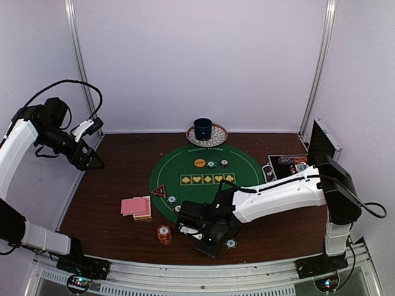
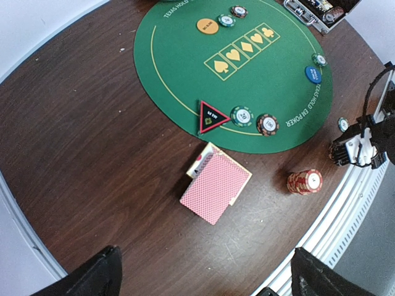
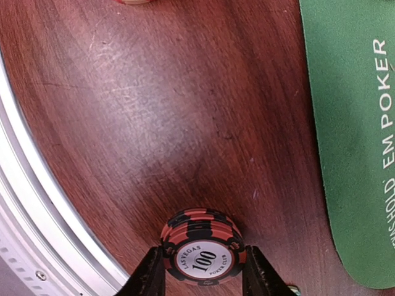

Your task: Distribute texas hold em gaming equipment

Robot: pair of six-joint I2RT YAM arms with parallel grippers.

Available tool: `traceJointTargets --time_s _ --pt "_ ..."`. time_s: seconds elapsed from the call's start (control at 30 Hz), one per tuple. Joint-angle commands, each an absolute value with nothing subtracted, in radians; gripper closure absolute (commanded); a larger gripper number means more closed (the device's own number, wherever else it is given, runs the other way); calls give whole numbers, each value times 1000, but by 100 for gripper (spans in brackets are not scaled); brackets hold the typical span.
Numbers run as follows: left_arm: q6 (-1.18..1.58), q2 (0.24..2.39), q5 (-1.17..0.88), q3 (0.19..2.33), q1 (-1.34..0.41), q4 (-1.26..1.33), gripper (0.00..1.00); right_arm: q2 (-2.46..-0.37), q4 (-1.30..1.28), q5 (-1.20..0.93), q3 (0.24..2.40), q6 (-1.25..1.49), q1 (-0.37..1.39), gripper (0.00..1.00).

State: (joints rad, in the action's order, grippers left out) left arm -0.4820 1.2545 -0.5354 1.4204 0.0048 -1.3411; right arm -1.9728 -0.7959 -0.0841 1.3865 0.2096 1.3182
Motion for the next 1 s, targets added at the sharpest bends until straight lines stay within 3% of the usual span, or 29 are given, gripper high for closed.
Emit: traceJointTargets --time_s 0.0,0.4,0.7,0.97 --pt "-494 1238 -536 1437 3 -1347 2 -1916 -838 -33 1409 207 1325 74" --pt "-495 1243 -539 1441 3 -1346 3 -1836 -851 -5 1393 216 1195 79" --pt "-496 1243 -539 1439 3 -1347 3 -1880 -747 -5 1307 218 1018 81" --pt "-498 1243 -539 1439 4 -1346 2 -1917 -710 -5 1267 220 994 81"
